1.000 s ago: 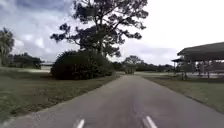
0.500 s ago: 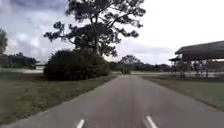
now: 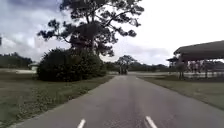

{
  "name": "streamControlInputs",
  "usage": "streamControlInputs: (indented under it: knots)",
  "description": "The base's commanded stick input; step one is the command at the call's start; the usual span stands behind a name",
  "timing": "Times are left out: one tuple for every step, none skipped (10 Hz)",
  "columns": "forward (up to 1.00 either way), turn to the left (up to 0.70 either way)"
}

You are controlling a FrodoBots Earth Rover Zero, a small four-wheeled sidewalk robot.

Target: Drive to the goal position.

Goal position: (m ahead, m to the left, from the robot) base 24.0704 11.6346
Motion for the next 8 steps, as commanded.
streamControlInputs:
  knots:
    - [0.69,0.03]
    - [0.69,0.03]
    - [0.69,0.03]
    - [0.69,0.03]
    - [0.69,0.03]
    - [0.69,0.03]
    - [0.69,0.03]
    - [0.69,0.03]
